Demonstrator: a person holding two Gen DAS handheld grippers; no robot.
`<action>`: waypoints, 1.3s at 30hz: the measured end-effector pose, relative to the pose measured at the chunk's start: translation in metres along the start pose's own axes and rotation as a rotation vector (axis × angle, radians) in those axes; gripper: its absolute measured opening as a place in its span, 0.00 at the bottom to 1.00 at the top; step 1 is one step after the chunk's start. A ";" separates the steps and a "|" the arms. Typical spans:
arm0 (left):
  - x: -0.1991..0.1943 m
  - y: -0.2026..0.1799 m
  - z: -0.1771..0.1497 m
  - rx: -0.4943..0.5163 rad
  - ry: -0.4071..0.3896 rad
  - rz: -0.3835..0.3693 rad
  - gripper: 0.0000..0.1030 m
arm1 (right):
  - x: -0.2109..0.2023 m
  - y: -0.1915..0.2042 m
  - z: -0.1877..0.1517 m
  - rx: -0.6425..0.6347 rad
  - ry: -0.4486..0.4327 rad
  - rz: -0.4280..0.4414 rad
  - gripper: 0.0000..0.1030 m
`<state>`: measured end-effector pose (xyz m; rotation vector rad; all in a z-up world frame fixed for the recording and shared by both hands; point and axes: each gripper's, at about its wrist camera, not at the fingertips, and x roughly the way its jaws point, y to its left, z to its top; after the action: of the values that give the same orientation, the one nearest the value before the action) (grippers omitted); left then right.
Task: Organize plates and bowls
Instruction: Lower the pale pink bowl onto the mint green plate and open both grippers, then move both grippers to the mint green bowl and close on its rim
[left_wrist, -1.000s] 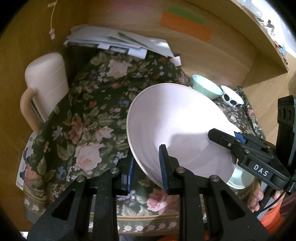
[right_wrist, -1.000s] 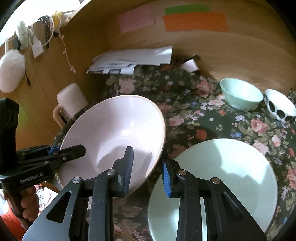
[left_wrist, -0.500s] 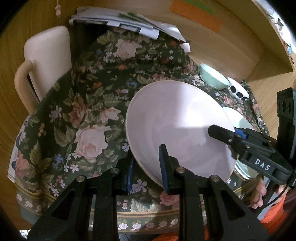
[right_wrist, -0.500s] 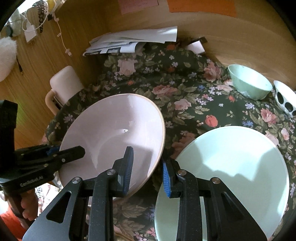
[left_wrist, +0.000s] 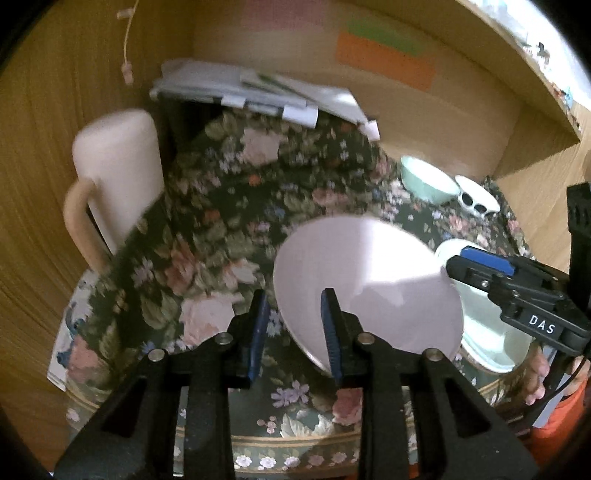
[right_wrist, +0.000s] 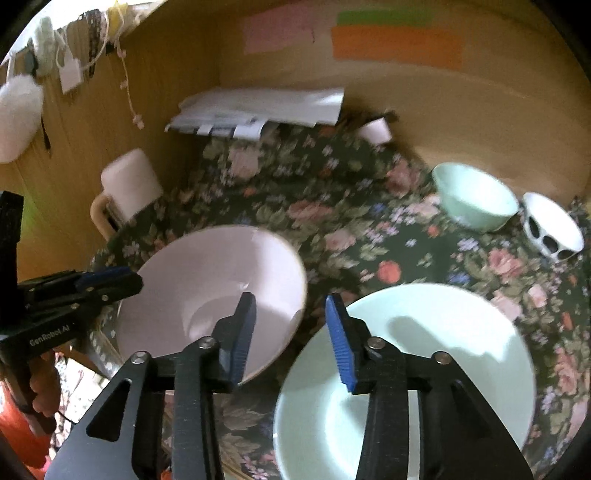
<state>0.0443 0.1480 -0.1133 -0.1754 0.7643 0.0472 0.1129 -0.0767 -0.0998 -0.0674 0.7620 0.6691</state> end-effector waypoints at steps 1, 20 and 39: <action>-0.003 -0.001 0.003 -0.003 -0.015 0.001 0.34 | -0.005 -0.002 0.002 0.002 -0.013 -0.006 0.39; -0.036 -0.068 0.050 0.072 -0.271 -0.043 0.82 | -0.072 -0.101 0.033 0.129 -0.212 -0.198 0.64; 0.066 -0.122 0.121 0.092 -0.087 -0.061 0.94 | -0.005 -0.199 0.059 0.210 -0.093 -0.251 0.64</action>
<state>0.1878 0.0478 -0.0568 -0.1085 0.6725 -0.0383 0.2628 -0.2205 -0.0883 0.0591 0.7165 0.3496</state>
